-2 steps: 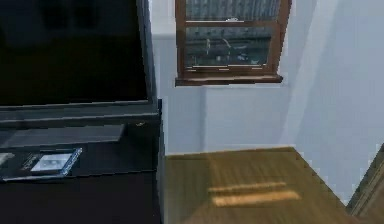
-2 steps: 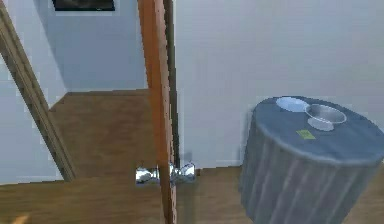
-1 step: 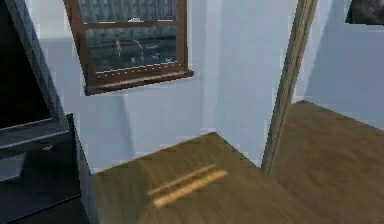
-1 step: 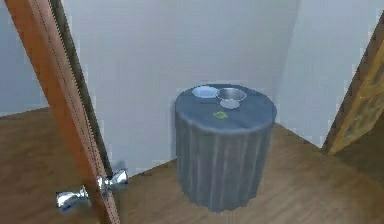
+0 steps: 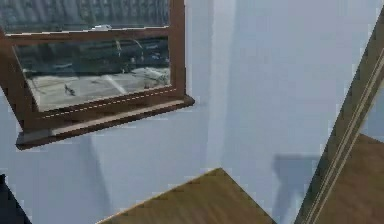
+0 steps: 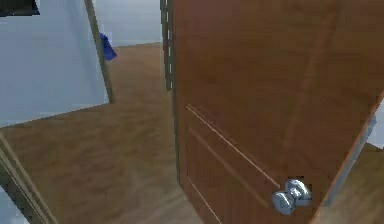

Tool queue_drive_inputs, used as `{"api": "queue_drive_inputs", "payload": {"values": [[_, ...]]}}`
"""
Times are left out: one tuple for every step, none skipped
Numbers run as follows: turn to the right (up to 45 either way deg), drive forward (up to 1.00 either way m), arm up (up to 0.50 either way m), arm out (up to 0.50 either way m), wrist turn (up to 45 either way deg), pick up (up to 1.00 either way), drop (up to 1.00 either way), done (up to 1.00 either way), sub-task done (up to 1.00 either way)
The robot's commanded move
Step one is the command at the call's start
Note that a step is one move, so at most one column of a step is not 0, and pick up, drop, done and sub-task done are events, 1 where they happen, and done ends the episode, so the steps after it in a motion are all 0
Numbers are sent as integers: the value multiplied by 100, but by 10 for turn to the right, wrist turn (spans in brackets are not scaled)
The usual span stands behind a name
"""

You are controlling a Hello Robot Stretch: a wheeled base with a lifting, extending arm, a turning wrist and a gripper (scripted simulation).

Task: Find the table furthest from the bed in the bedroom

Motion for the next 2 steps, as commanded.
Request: {"api": "queue_drive_inputs", "payload": {"values": [[450,0,0,0,0,0,0,0,0],[30,0,0,0,0,0,0,0,0]]}}
